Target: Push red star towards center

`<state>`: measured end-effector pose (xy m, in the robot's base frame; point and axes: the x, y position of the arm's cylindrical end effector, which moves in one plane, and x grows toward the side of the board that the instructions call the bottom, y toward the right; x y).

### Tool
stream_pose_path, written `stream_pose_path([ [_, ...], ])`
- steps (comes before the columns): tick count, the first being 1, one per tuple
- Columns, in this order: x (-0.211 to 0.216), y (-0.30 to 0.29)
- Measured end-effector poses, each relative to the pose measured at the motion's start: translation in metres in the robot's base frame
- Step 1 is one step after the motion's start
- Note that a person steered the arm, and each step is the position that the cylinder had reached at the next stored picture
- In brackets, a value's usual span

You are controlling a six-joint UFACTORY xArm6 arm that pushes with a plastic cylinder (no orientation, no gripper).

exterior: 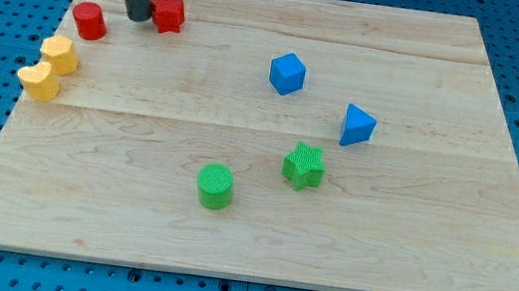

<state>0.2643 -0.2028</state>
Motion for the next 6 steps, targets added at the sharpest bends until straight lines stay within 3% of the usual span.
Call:
stream_pose_path([
  [1,-0.014,-0.029],
  [3,-0.005,0.046],
  [4,0.037,0.069],
  [6,0.021,0.059],
])
